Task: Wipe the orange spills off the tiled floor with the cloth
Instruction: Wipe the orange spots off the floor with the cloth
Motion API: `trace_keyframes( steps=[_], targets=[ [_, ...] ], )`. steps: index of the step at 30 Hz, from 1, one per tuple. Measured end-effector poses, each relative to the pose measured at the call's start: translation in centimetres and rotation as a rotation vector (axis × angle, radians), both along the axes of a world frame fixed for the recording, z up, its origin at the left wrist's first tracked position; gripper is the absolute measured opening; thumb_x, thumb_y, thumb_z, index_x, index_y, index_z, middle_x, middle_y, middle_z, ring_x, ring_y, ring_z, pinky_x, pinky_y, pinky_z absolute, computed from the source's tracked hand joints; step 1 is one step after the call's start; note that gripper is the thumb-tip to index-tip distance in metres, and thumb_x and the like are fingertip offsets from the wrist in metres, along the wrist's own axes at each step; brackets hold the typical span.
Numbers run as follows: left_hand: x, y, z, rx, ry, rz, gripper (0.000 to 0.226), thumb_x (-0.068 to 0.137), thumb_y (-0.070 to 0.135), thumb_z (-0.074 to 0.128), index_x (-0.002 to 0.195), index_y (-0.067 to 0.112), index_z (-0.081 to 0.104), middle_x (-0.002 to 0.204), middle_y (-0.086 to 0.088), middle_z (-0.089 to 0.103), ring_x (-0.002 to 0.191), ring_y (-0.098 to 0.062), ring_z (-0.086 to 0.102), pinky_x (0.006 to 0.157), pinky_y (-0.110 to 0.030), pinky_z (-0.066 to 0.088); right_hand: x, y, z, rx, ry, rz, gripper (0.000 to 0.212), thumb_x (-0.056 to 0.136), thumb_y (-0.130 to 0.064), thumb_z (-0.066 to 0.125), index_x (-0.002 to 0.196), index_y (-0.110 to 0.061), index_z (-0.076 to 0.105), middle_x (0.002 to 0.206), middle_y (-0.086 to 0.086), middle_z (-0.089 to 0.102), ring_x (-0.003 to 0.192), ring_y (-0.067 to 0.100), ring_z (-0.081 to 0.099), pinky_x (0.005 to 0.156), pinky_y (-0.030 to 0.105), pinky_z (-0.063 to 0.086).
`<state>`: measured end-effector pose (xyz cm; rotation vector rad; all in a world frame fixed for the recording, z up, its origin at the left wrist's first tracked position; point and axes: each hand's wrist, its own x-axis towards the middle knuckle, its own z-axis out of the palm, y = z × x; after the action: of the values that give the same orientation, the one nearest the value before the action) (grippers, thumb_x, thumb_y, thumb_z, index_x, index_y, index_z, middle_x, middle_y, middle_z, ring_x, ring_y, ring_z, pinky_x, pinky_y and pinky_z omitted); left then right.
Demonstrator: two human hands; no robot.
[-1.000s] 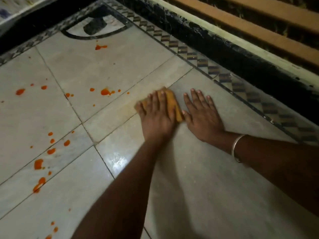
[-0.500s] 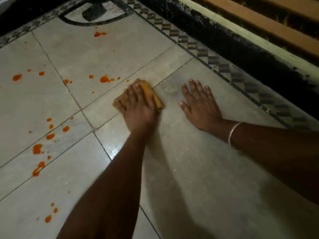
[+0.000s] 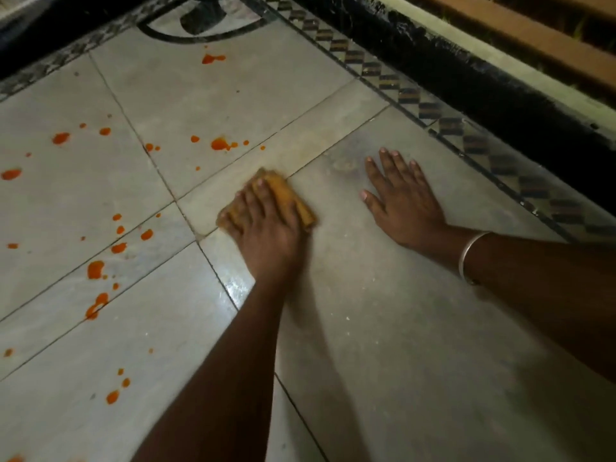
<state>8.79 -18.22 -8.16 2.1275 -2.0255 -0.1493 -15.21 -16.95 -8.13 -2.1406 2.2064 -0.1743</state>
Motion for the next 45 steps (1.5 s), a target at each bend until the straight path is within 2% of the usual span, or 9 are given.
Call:
trace_keyframes(
  steps=[5,10,13,18,25,32,35,39,45],
  targets=[
    [-2.4,8.6,0.1,0.037,0.028,0.026,0.072,0.108,0.054,0.015,0.167,0.014,0.002,0.174,-0.013,0.002,0.162,-0.031,-0.004,0.125,-0.063,-0.01,0.2,-0.1,-0.4,-0.018,-0.006,-0.009,0.072,0.1,-0.056,0.016,0.162,-0.018,0.021,0.168,0.013,0.021,0.156,0.029,0.018,0.127,0.046,0.009],
    [-2.2,3.1,0.5,0.067,-0.029,-0.197,0.076,0.105,0.06,0.008,0.167,0.016,0.005,0.175,-0.011,0.002,0.162,-0.027,-0.003,0.126,-0.061,-0.005,1.0,0.5,-0.4,0.015,-0.014,-0.024,0.077,0.098,-0.059,0.011,0.163,-0.018,0.014,0.17,0.013,0.013,0.157,0.028,0.01,0.127,0.048,0.006],
    [1.6,0.5,0.4,0.029,-0.005,-0.067,0.072,0.107,0.058,0.01,0.167,0.018,0.004,0.175,-0.01,0.006,0.162,-0.027,0.001,0.126,-0.061,-0.005,1.9,1.5,-0.2,0.019,-0.011,0.008,0.08,0.097,-0.063,0.009,0.163,-0.018,0.016,0.17,0.012,0.012,0.158,0.027,0.009,0.127,0.049,0.007],
    [2.2,6.6,0.1,0.014,0.019,0.118,0.072,0.108,0.055,0.011,0.167,0.016,0.001,0.175,-0.012,0.002,0.162,-0.029,-0.002,0.126,-0.061,-0.01,4.2,3.6,-0.7,-0.003,-0.015,0.049,0.079,0.099,-0.061,0.014,0.162,-0.014,0.022,0.169,0.013,0.019,0.157,0.028,0.015,0.127,0.051,0.01],
    [2.5,4.1,0.9,0.073,-0.03,-0.177,0.076,0.106,0.062,0.011,0.167,0.018,-0.002,0.175,-0.009,-0.003,0.162,-0.025,-0.007,0.127,-0.06,-0.008,9.6,6.5,-0.4,0.0,-0.016,0.102,0.075,0.099,-0.052,0.008,0.163,-0.014,0.016,0.17,0.012,0.015,0.157,0.028,0.01,0.127,0.051,0.006],
    [8.0,9.1,0.4,0.043,0.015,0.156,0.072,0.107,0.057,0.01,0.167,0.017,0.001,0.175,-0.01,0.003,0.162,-0.028,-0.002,0.126,-0.063,-0.005,9.7,7.2,-0.5,0.025,-0.048,0.104,0.077,0.098,-0.055,0.011,0.162,-0.014,0.017,0.17,0.012,0.015,0.157,0.029,0.011,0.127,0.051,0.005],
    [4.7,13.0,0.3,0.065,0.027,0.061,0.073,0.106,0.057,0.008,0.167,0.017,-0.003,0.175,-0.01,-0.004,0.162,-0.028,-0.008,0.125,-0.06,-0.013,10.8,7.7,-0.8,0.018,-0.026,0.072,0.075,0.099,-0.052,0.012,0.162,-0.011,0.017,0.169,0.015,0.016,0.157,0.031,0.012,0.126,0.053,0.008],
    [5.3,8.7,0.6,0.066,-0.042,-0.149,0.073,0.107,0.059,0.007,0.167,0.018,-0.001,0.175,-0.008,-0.003,0.162,-0.024,-0.007,0.127,-0.057,-0.009,10.7,7.7,-0.8,0.024,-0.01,0.085,0.076,0.099,-0.054,0.013,0.162,-0.011,0.019,0.168,0.017,0.017,0.157,0.032,0.014,0.126,0.054,0.011],
    [8.8,10.2,0.6,0.029,0.033,0.16,0.068,0.111,0.052,0.016,0.167,0.016,0.003,0.175,-0.01,0.002,0.162,-0.026,-0.004,0.126,-0.055,-0.013,10.1,7.8,-0.2,0.043,-0.047,0.13,0.079,0.097,-0.056,0.011,0.162,-0.012,0.02,0.168,0.017,0.017,0.157,0.034,0.012,0.126,0.052,0.006]
  ],
)
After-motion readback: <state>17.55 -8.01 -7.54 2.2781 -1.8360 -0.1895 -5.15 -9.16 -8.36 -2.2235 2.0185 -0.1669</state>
